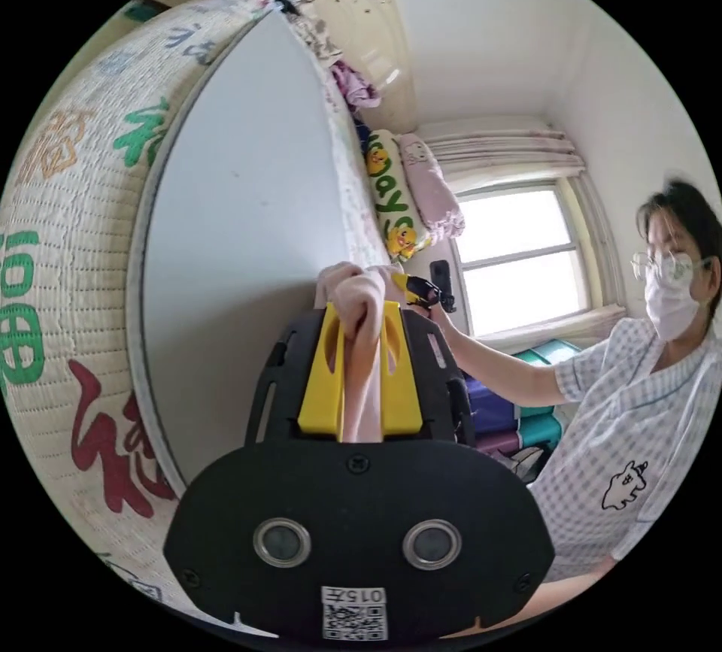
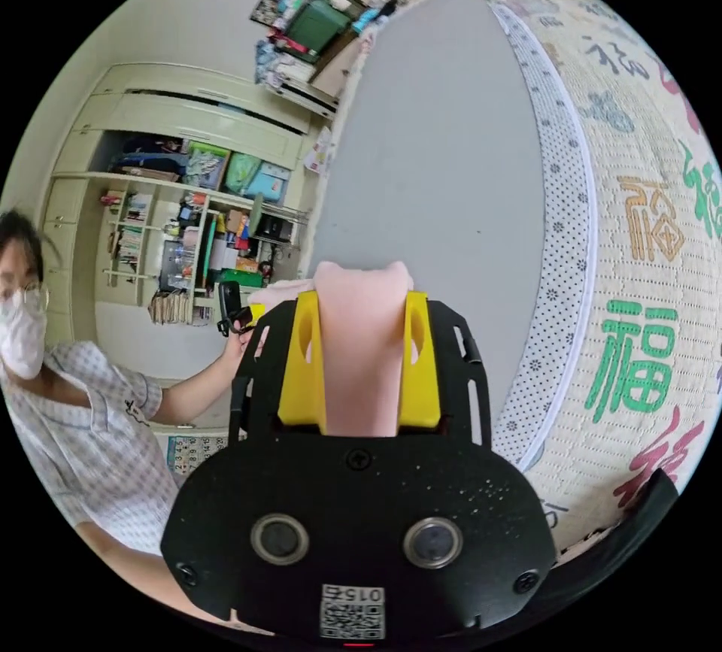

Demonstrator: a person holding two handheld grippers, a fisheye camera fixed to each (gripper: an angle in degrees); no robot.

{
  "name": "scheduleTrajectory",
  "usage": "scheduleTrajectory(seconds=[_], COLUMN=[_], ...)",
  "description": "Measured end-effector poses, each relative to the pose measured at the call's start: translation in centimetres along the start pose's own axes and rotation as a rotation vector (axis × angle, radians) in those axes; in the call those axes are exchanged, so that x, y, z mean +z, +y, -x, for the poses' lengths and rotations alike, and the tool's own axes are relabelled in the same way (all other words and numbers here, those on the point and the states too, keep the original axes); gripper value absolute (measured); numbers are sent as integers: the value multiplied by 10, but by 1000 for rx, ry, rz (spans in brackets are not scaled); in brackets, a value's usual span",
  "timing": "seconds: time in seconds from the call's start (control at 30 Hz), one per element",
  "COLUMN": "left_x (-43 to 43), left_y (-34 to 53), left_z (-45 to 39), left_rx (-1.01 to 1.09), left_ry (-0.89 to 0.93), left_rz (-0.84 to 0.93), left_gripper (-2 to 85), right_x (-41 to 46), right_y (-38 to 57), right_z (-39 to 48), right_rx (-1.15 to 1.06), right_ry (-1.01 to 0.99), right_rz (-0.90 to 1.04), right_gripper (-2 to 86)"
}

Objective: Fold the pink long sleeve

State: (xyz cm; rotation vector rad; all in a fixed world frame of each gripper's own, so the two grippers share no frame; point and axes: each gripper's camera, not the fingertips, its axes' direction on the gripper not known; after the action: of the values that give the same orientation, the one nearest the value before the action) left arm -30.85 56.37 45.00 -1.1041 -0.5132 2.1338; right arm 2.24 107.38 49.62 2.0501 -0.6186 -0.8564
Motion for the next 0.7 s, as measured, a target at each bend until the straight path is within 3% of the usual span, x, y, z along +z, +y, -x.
scheduleTrajectory(seconds=[0.33, 0.53, 0.7], left_x=[-81, -53, 15], left_y=[19, 37, 54], left_z=[-336, -551, -700], left_rx=[507, 817, 888], left_ry=[70, 82, 171], left_rz=[97, 237, 304], left_gripper=[67, 64, 61], right_x=[-195, -283, -369], right_y=[252, 396, 470], right_z=[123, 115, 81], right_rx=[-260, -268, -346], right_ry=[-229, -360, -446], right_rz=[-609, -897, -1019], right_gripper=[129, 113, 111])
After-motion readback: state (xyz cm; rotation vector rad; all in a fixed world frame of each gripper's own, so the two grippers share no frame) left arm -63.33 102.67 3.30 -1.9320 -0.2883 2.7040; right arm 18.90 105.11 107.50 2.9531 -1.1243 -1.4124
